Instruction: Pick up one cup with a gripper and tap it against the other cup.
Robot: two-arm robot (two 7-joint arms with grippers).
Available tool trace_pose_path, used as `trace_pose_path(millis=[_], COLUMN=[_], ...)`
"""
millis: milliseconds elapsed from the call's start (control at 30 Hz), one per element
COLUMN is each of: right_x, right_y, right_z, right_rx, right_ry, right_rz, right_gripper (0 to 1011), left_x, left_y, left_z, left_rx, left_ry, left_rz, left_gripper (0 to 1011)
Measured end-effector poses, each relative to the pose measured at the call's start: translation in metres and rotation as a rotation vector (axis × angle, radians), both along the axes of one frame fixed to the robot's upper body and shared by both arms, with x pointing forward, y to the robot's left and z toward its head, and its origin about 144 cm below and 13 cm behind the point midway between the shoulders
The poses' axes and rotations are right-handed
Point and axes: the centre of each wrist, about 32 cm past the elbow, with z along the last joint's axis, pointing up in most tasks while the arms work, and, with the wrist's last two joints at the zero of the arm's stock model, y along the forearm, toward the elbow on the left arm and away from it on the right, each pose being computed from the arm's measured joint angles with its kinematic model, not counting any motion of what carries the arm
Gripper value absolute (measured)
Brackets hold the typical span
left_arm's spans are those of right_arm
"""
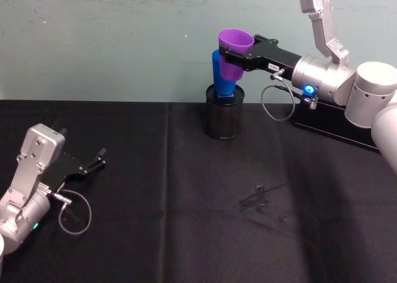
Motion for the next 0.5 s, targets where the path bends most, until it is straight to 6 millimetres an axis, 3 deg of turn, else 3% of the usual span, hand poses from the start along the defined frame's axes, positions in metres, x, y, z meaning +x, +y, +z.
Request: trace_pose_path(millis=[500], right_x=[0.0009], right_y=[-0.0002], right_z=[0.0003], right_rx=[0.001], right_ry=[0.004], right_rz=[0.02], right_gripper=[724], left_x=[0.0], left_y=[0.0], left_z=[0.0], left_rx=[0.0], left_ry=[0.0], left_rz=[0.0], left_gripper=[1011])
